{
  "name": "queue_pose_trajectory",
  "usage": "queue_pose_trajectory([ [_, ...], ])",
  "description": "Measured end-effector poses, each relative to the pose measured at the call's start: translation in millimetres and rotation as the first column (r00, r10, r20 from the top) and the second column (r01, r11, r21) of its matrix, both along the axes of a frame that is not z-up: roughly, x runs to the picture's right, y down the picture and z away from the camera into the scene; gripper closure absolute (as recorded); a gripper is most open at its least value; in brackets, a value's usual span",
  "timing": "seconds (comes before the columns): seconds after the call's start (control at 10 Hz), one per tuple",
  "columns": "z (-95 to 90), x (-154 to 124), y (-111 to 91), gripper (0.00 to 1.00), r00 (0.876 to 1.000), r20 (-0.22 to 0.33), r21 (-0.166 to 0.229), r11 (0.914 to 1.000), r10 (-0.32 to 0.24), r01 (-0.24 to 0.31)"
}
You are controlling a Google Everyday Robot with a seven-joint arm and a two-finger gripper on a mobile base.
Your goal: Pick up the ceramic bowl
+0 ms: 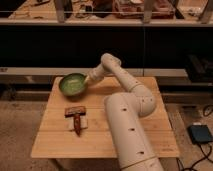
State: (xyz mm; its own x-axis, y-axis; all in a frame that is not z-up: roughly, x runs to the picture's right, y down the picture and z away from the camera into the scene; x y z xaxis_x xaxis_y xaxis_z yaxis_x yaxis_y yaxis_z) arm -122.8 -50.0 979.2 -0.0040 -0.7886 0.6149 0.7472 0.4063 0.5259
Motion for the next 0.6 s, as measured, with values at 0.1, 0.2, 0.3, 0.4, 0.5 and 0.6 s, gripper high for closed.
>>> queue_pose_trajectory([
  [0.1,-8.2,-1.3,-6.3,0.85,1.000,0.015,0.007,1.0000,0.000,0.000],
  [0.2,-19.1,-3.5,-13.8,0.85,0.999,0.035,0.014,0.9999,0.001,-0.002],
  [0.3,-29.7,-5.3,-20.7,0.85,0.999,0.052,0.021,0.9998,-0.002,0.001],
  [0.4,-40.5,-7.3,-26.9,0.85,0.998,0.066,0.028,0.9996,-0.012,0.010],
  [0.5,-49.2,-8.3,-31.5,0.85,0.997,0.072,0.033,0.9991,-0.027,0.024],
  [0.6,-51.8,-9.3,-32.6,0.85,0.997,0.072,0.036,0.9988,-0.036,0.033],
])
